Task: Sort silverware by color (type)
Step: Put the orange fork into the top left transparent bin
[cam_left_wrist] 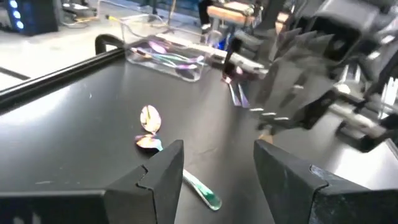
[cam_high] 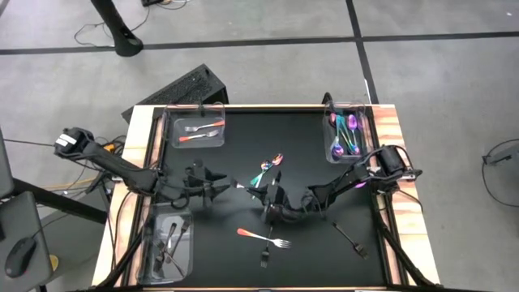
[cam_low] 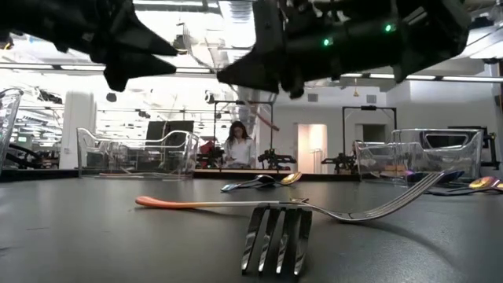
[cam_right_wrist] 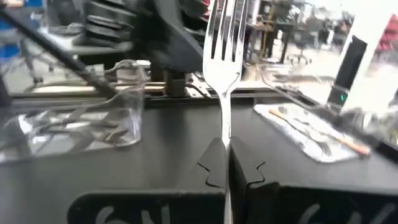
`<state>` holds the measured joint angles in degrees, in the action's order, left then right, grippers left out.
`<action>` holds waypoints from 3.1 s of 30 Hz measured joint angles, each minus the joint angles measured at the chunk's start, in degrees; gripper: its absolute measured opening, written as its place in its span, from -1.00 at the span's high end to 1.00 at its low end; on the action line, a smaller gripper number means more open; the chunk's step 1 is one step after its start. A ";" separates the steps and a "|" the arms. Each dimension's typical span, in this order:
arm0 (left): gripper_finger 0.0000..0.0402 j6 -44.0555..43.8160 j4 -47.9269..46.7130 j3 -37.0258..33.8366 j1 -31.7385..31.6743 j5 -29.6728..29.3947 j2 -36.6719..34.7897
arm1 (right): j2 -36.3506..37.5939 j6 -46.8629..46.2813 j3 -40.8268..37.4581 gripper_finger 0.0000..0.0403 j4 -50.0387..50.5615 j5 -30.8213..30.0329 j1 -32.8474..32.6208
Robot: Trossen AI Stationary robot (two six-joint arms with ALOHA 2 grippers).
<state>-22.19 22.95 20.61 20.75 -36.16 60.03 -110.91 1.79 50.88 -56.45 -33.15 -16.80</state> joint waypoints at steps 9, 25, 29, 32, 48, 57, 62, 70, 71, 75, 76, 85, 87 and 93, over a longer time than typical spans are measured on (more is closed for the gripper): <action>0.09 11.54 16.06 0.02 -1.57 5.93 8.16 | -0.02 4.78 1.50 0.96 0.28 0.08 -1.14; 0.09 11.09 21.61 0.19 -3.47 2.91 11.39 | -0.02 6.20 1.57 0.96 2.47 -4.71 -1.09; 0.09 10.90 21.68 0.23 -4.26 5.12 11.34 | -0.02 6.19 1.54 0.96 2.37 -4.66 -1.07; 0.09 10.35 21.67 0.25 -4.76 7.89 11.32 | -0.04 5.89 1.53 0.96 1.44 -4.46 -1.13; 0.09 11.90 21.34 0.29 -4.70 12.20 11.32 | -0.04 4.31 1.52 0.96 0.25 -4.32 -0.97; 0.09 11.95 21.72 0.27 -4.72 11.96 11.32 | -0.04 4.06 1.53 0.96 0.16 -4.32 -0.66; 0.09 11.12 24.75 0.29 -4.72 10.40 11.32 | -0.04 3.96 1.54 0.96 0.33 -4.34 -0.67; 0.13 11.86 27.17 0.29 -5.02 6.48 11.32 | -0.07 1.04 1.54 0.96 2.41 -4.47 0.11; 0.16 11.56 27.02 0.31 -5.15 5.71 11.32 | -0.07 1.04 1.54 0.96 2.39 -4.53 0.13; 0.46 10.96 26.55 0.32 -5.73 5.22 11.32 | -0.07 0.95 1.54 0.96 2.38 -4.91 0.13; 0.57 10.96 26.57 0.32 -5.83 5.22 11.32 | -0.07 0.95 1.54 0.95 2.38 -5.02 0.13; 0.99 15.56 24.87 0.32 -6.03 1.25 11.34 | -0.07 -2.72 1.61 0.78 2.82 -4.47 0.00; 1.00 16.32 23.38 0.32 -6.01 0.85 11.12 | -0.07 -4.15 1.59 0.75 3.06 -4.49 -0.38; 1.00 15.05 13.73 0.32 -6.00 0.50 6.86 | 1.89 -5.23 1.57 0.72 1.21 -4.14 -2.81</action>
<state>-7.14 36.68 20.93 14.75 -35.67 66.89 -109.02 -3.44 52.45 -55.23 -37.30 -19.61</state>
